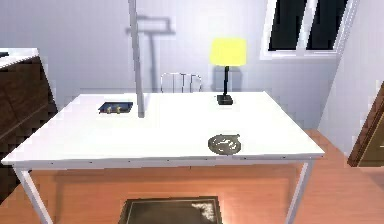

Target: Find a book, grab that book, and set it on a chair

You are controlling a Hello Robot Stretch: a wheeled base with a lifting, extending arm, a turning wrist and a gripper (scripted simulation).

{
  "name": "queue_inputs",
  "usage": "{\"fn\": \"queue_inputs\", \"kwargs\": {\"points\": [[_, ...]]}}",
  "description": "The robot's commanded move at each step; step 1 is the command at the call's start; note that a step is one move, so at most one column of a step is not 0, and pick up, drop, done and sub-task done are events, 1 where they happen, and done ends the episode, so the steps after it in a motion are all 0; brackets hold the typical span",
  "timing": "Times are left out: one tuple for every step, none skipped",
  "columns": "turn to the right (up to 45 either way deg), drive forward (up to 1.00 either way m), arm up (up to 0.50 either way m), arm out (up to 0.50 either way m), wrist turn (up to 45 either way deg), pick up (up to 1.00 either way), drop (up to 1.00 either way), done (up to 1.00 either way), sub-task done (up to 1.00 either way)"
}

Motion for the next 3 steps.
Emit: {"fn": "queue_inputs", "kwargs": {"points": [[0.0, 0.15, 0.0, 0.0, 0.0, 0.0, 0.0, 0.0, 0.0], [-45.0, 0.0, 0.0, 0.0, 0.0, 0.0, 0.0, 0.0, 0.0], [-33.0, 0.0, 0.0, 0.0, 0.0, 0.0, 0.0, 0.0, 0.0]]}}
